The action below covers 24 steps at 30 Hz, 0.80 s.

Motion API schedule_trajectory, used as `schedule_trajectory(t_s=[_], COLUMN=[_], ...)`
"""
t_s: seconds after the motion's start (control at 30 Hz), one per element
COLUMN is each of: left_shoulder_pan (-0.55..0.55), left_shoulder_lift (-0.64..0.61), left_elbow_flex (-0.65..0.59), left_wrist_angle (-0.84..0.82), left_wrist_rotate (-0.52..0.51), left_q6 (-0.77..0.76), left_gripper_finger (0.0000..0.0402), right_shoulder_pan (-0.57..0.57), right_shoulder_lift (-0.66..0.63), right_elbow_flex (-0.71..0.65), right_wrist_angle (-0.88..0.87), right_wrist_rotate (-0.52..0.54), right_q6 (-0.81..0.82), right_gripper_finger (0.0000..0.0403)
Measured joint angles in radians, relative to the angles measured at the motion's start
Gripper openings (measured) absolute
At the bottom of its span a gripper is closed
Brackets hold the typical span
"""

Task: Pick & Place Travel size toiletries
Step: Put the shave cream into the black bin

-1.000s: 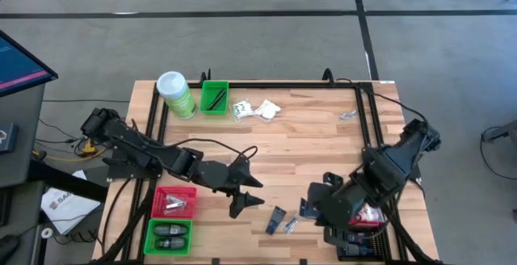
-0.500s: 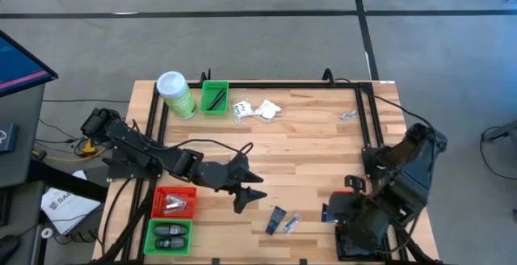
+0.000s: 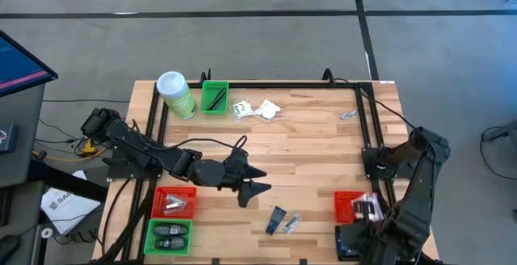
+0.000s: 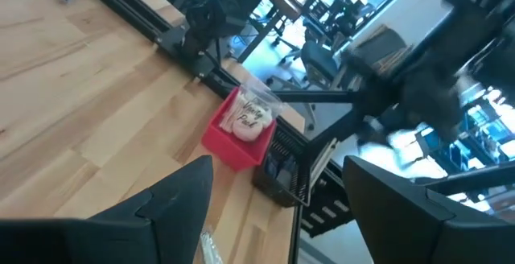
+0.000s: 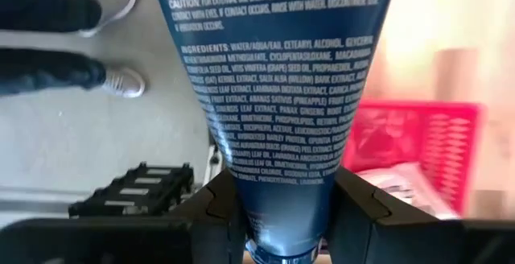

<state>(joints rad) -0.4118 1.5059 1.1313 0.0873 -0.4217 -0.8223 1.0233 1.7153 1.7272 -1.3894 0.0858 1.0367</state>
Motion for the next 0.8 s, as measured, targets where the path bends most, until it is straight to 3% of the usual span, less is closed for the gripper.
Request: schedule_trajectory(t_s=[0.8], left_shoulder_pan=[-0.003], left_shoulder_lift=[0.0], left_elbow_flex=[0.0], left_wrist_angle=[0.039], left_wrist_rotate=[-0.097], left_q6=[-0.102], left_gripper_finger=[0.0273], right_shoulder_pan=[0.189], right_shoulder_lift=[-0.007], right_elbow_flex=[-0.587], right_wrist_angle=[0.517], right_wrist_rotate=[-0.148], right_q6=[0.105], right_gripper_finger=[0.0111])
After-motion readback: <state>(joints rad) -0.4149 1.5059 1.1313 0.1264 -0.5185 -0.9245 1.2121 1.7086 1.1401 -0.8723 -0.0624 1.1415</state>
